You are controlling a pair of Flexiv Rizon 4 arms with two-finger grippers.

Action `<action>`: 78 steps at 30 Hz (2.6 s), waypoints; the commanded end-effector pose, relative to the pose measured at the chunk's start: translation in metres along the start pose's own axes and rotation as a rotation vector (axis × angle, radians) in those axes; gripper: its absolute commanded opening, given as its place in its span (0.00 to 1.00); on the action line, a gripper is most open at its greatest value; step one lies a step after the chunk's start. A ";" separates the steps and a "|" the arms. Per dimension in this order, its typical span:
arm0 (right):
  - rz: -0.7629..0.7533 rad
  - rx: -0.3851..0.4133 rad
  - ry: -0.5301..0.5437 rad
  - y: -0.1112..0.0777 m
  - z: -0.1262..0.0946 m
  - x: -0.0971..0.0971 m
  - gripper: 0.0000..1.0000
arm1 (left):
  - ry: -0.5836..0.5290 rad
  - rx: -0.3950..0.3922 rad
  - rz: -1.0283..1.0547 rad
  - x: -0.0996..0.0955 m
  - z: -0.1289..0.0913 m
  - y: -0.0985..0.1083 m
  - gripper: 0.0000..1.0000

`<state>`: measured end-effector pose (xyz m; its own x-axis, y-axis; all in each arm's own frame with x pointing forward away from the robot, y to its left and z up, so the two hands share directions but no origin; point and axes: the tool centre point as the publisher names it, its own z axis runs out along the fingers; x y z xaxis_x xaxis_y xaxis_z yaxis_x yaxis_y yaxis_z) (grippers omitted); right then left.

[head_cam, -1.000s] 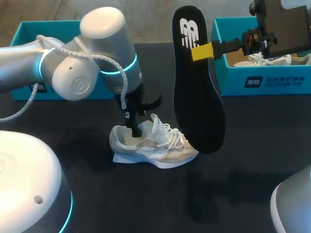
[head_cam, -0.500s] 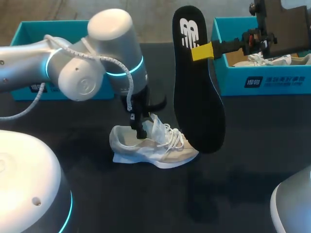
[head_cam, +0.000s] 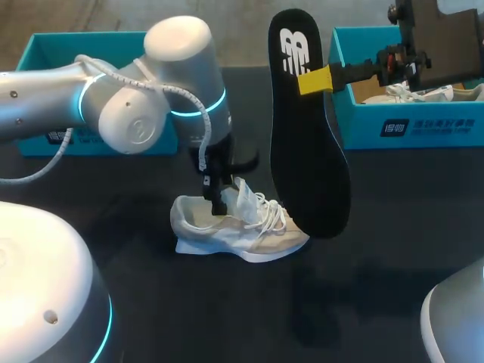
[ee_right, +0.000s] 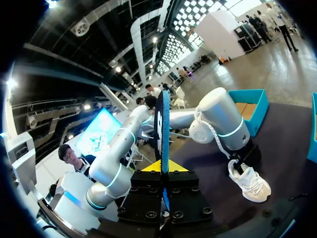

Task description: Take the shoe out of the shoebox, open the shoe tongue, remove and reinsert the insole, then place the shoe into the shoebox

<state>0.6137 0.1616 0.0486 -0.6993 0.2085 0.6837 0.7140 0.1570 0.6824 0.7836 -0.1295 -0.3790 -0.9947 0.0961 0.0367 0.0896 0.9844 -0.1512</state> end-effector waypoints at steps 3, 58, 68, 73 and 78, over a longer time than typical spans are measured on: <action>0.000 0.005 0.002 0.004 0.004 -0.001 0.00 | 0.023 -0.013 0.018 -0.009 0.012 -0.009 1.00; 0.000 0.005 0.002 0.004 0.004 -0.001 0.00 | 0.154 -0.100 0.567 -0.002 -0.015 0.002 0.00; 0.000 0.005 0.002 0.004 0.004 -0.001 0.00 | 0.239 -0.115 0.837 -0.004 -0.022 -0.005 0.00; 0.000 0.005 0.002 0.004 0.004 -0.001 0.00 | 0.264 -0.101 0.966 -0.004 -0.031 -0.009 0.00; 0.000 0.005 0.002 0.004 0.004 -0.001 0.00 | 0.275 -0.113 1.043 -0.009 -0.037 -0.013 0.00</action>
<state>0.6137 0.1616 0.0486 -0.6993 0.2085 0.6838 0.7140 0.1570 0.6823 0.7909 -0.1349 -0.3461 -0.3981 0.9045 0.1529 0.8956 0.4193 -0.1486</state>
